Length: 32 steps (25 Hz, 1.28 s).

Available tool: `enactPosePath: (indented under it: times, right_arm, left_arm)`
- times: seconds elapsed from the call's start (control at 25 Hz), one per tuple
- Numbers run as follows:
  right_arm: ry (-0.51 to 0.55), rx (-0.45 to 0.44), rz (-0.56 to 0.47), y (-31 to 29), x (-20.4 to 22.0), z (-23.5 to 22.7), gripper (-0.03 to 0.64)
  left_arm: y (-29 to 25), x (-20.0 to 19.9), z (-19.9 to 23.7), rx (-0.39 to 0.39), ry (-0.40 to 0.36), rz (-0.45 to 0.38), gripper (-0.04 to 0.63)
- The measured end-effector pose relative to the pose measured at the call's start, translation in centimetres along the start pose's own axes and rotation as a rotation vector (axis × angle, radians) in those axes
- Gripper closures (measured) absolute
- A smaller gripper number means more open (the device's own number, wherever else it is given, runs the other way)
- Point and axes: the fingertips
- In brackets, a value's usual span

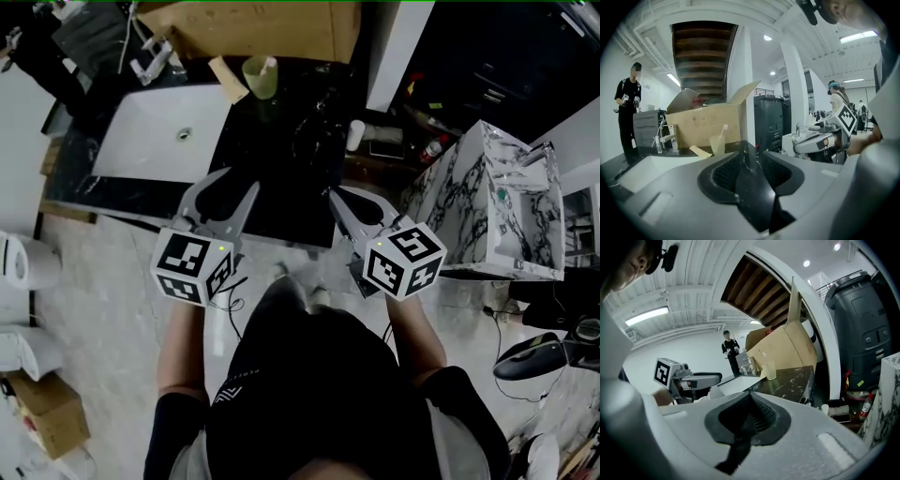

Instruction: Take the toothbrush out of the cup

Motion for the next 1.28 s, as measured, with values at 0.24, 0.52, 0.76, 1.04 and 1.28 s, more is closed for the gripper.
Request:
enactPosePath:
  times: [0.24, 0.52, 0.76, 1.04, 1.28]
  right_arm:
    - [-0.025, 0.015, -0.003, -1.1, -0.4, -1.3, 0.612]
    - [-0.048, 0.043, -0.004, -4.1, -1.8, -3.2, 0.612]
    - [-0.067, 0.071, 0.009, -7.1, -2.6, -4.9, 0.612]
    - [-0.084, 0.105, 0.032, -9.6, -3.0, -6.2, 0.612]
    - [-0.105, 0.135, 0.053, -10.6, -2.7, -7.3, 0.612]
  left_arm:
    - [-2.8, -1.1, 2.2, 0.011, -0.032, 0.006, 0.440]
    - [-7.3, -2.9, 4.7, 0.045, -0.080, -0.002, 0.440]
    - [-10.8, -3.4, 7.3, 0.083, -0.100, -0.003, 0.442]
    - [-14.8, -4.1, 9.3, 0.121, -0.140, -0.010, 0.442]
    - [-17.8, -4.4, 10.5, 0.091, -0.235, -0.032, 0.443]
Point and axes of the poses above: the fingertips, and each gripper's own axes: y backward along the fingers, z to its left, x out of its underside, and after that the axes turned 4 degrees about -x, right-handed
